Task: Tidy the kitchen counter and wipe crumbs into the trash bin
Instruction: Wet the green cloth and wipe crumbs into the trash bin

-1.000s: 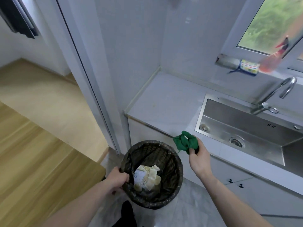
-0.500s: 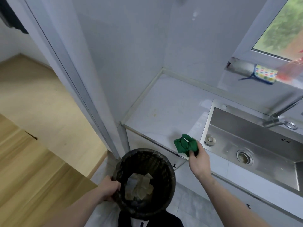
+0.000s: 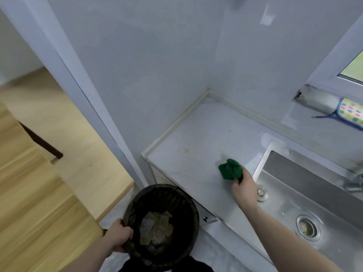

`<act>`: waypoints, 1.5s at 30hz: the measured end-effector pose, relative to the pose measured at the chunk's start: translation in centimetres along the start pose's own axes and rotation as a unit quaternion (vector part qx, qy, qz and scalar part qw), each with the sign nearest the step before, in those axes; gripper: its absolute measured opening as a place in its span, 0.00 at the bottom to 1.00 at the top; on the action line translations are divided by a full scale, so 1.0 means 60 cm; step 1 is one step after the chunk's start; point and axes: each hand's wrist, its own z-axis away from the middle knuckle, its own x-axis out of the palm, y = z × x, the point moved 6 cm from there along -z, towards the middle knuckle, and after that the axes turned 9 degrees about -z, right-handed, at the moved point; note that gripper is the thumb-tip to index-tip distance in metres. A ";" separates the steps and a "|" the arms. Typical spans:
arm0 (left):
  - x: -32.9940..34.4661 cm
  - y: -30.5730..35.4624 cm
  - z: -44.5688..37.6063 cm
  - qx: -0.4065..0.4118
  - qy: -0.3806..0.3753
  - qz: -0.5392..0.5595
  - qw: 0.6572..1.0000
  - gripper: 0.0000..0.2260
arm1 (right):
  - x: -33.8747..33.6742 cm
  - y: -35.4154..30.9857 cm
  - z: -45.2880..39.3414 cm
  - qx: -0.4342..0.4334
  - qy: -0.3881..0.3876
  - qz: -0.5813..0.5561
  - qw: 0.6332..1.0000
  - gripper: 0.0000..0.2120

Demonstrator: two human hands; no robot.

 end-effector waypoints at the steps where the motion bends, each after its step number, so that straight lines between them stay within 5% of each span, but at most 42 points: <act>1: 0.002 -0.002 0.000 -0.002 0.000 0.006 1.000 0.16 | 0.007 0.009 -0.006 0.005 -0.017 0.014 1.000 0.32; 6: 0.017 -0.007 0.006 -0.014 -0.015 0.055 0.998 0.16 | 0.068 0.066 0.000 0.050 -0.136 0.119 0.982 0.29; 12: 0.041 0.007 0.026 -0.008 0.002 0.074 0.997 0.11 | 0.118 0.057 0.032 0.064 -0.127 0.140 0.980 0.31; 19: 0.045 0.020 0.034 0.005 0.015 0.083 0.996 0.18 | 0.145 0.022 0.043 0.012 -0.175 0.156 0.972 0.27; 30: 0.029 0.022 0.017 0.026 0.022 0.075 0.997 0.21 | 0.043 0.042 -0.008 0.026 -0.022 0.092 0.995 0.26; 36: 0.025 0.026 0.006 0.024 0.016 0.061 0.998 0.24 | 0.098 0.057 0.009 0.061 -0.068 0.147 0.985 0.28; 45: 0.010 0.026 0.005 0.028 0.008 0.069 0.997 0.28 | 0.269 -0.051 0.120 -0.070 -0.279 0.150 0.946 0.26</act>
